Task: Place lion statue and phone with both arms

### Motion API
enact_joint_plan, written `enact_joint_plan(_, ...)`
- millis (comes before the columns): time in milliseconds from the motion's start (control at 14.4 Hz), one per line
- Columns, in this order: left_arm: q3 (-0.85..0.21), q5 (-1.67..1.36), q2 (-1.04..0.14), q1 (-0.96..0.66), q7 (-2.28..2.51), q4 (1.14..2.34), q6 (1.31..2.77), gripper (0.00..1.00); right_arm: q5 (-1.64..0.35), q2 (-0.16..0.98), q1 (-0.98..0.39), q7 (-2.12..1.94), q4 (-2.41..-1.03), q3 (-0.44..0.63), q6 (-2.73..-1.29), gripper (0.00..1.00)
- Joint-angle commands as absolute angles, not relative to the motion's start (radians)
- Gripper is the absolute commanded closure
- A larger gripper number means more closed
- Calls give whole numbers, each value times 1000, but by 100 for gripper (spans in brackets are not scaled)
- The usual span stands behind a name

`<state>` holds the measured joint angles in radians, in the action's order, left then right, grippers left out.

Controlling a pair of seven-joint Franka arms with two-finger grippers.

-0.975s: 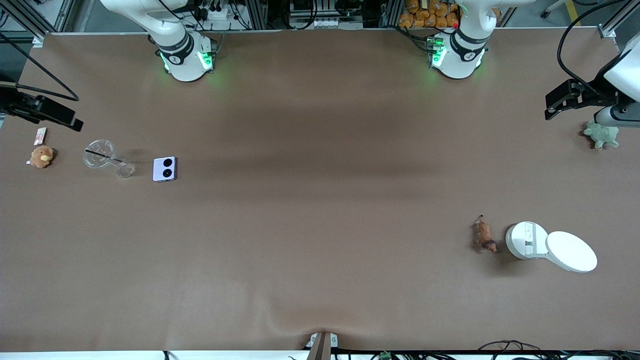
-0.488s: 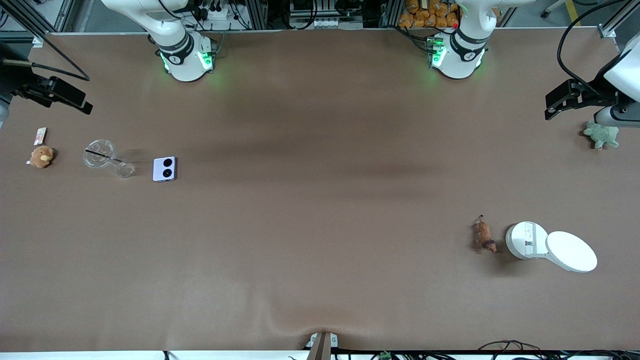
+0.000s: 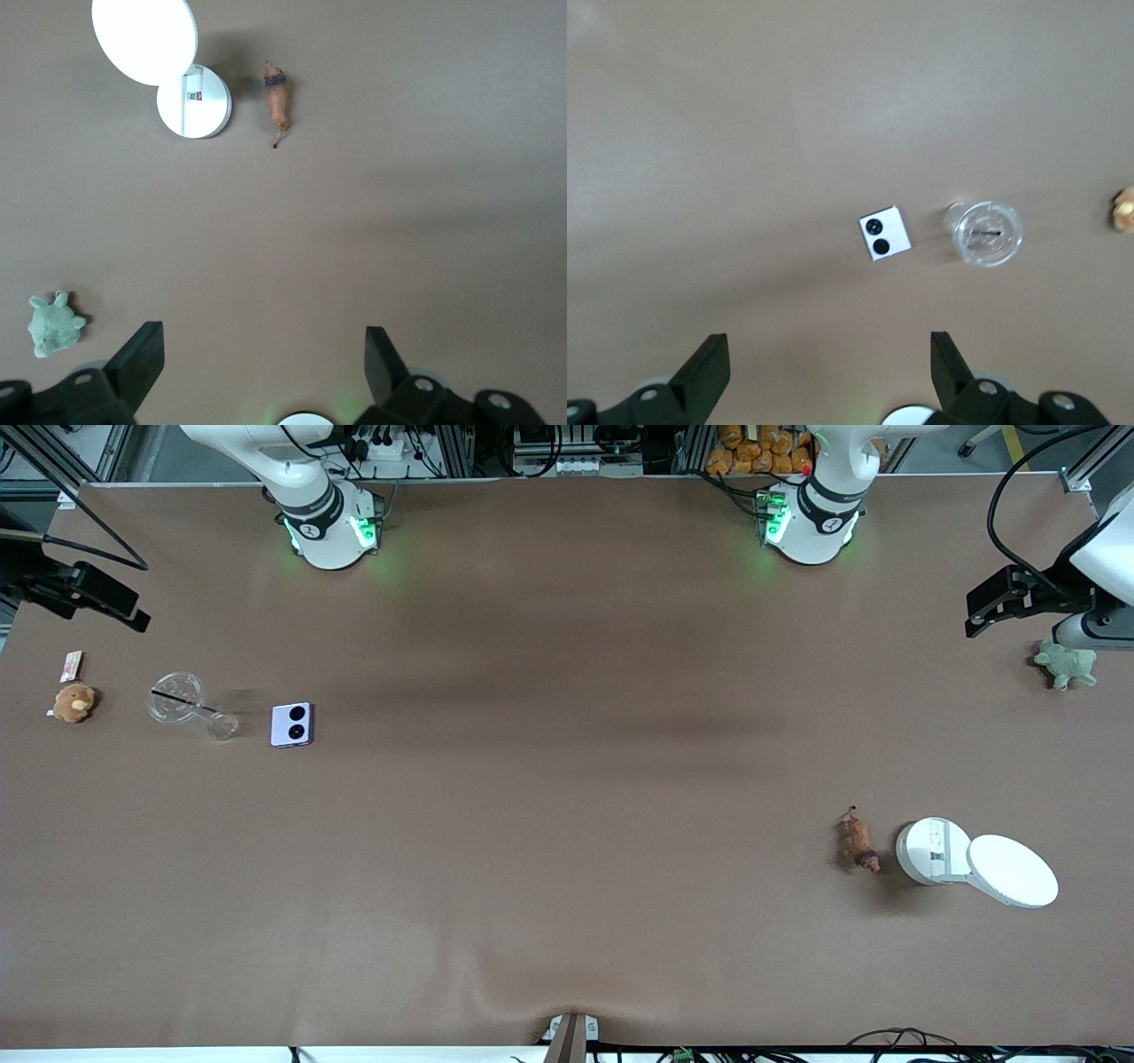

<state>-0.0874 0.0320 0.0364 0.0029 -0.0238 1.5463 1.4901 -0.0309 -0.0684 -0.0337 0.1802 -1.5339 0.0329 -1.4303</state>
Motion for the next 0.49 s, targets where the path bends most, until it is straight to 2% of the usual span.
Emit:
enact_joint_plan(0,-92,35,29,9,-28,1526,1477,0,-15,-38,-2,123,-1486,18,-1417,0)
enact_joint_plan(418,-92,37,29,9,-28,1526,1477,0,46,-29,-17,92,-1488,12,-1414,0)
